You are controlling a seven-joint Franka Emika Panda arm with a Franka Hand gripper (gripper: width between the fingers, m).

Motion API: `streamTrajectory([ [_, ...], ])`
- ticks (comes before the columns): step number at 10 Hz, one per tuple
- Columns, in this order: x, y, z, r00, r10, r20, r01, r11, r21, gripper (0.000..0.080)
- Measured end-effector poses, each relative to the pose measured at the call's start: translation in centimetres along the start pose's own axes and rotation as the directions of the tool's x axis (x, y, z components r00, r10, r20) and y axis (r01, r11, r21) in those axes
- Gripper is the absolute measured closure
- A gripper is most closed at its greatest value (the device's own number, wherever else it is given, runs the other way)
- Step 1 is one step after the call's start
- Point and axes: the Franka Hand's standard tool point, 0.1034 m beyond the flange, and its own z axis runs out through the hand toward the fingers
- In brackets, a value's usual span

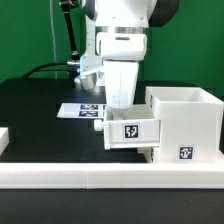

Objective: Assemble drawer

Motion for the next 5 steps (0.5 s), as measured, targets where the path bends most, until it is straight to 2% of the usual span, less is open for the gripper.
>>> streamTrajectory([
  [1,0.00,0.00,0.00,1.000,0.000,0.000,0.000,1.000,0.000,0.0757],
  [4,0.60,-0.14,0.02,1.000,0.014,-0.003,-0.014,1.000,-0.028,0.0756],
  [5,0.79,-0.14,0.00,0.999,0.036,-0.003,-0.036,0.999,-0.030,0.0756],
])
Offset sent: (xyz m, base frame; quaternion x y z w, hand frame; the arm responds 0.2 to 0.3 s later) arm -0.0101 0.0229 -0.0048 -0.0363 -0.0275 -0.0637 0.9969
